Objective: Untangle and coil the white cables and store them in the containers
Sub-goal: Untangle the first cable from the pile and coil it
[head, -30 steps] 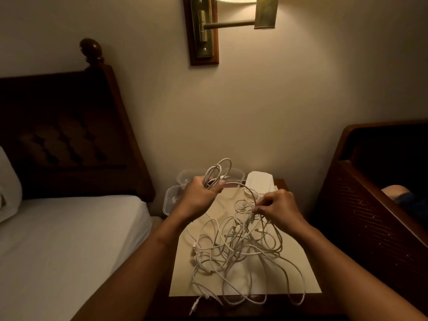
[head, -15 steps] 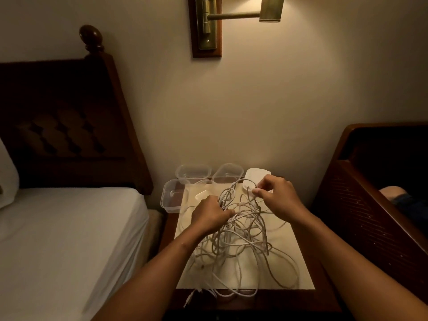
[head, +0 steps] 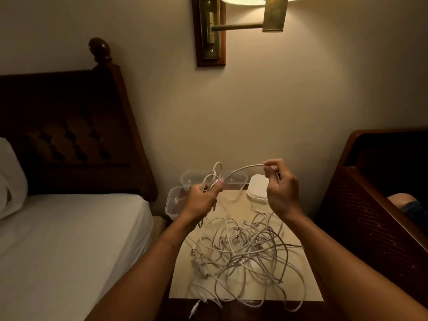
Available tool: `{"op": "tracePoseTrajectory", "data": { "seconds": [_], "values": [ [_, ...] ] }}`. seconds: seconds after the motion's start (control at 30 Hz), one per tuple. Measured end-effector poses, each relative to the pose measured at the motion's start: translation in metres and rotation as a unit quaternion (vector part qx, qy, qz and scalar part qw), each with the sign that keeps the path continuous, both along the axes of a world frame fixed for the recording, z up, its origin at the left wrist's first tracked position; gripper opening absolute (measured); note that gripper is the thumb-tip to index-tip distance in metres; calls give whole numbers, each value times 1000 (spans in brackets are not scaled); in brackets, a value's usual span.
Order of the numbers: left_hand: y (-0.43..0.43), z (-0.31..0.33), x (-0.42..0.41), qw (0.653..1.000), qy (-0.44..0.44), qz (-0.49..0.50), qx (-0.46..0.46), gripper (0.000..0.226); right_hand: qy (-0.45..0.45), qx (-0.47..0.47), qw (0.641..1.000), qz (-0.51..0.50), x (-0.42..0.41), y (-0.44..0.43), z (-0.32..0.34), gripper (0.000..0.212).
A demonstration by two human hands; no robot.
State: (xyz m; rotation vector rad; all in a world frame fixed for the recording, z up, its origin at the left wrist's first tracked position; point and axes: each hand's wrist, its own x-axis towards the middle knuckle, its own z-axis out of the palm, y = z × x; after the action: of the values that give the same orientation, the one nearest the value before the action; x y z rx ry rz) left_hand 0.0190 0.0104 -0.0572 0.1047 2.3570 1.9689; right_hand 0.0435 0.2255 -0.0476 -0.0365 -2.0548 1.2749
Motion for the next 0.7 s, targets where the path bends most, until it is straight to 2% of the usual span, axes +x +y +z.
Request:
{"op": "tracePoseTrajectory", "data": {
  "seconds": [0.07, 0.13, 0.2, 0.3, 0.4, 0.5, 0.57, 0.63, 0.67, 0.7],
  "values": [
    [-10, 8, -2, 998, -28, -15, 58, 44, -21, -66, 997, 36, 9, -9, 8, 6],
    [-21, 13, -1, 991, -51, -33, 122, 52, -55, -87, 990, 95, 23, -17, 11, 6],
    [-32, 20, 2, 979, -62, -43, 192, 63, -96, -66, 983, 143, 43, -24, 6, 6],
    [-54, 32, 11, 966, -57, -58, 245, 65, -157, -15, 963, 219, 77, -34, -3, 6],
    [-76, 45, 30, 969, -65, -109, 212, 60, -165, 53, 961, 217, 105, -42, -3, 10],
    [-86, 55, 54, 977, -31, -174, 117, 55, -130, 57, 981, 131, 117, -44, 11, 33],
    [-90, 60, 66, 974, -15, -210, 84, 50, -113, 155, 978, 81, 118, -42, 17, 41],
    [-92, 66, 76, 972, -5, -225, 64, 49, -95, 253, 962, 46, 117, -44, 22, 38],
    [-92, 69, 79, 972, -2, -230, 49, 51, -76, 248, 965, 50, 116, -46, 24, 34],
    [-91, 71, 82, 970, -2, -239, 33, 55, -54, 197, 976, 80, 117, -48, 26, 26]
  ]
}}
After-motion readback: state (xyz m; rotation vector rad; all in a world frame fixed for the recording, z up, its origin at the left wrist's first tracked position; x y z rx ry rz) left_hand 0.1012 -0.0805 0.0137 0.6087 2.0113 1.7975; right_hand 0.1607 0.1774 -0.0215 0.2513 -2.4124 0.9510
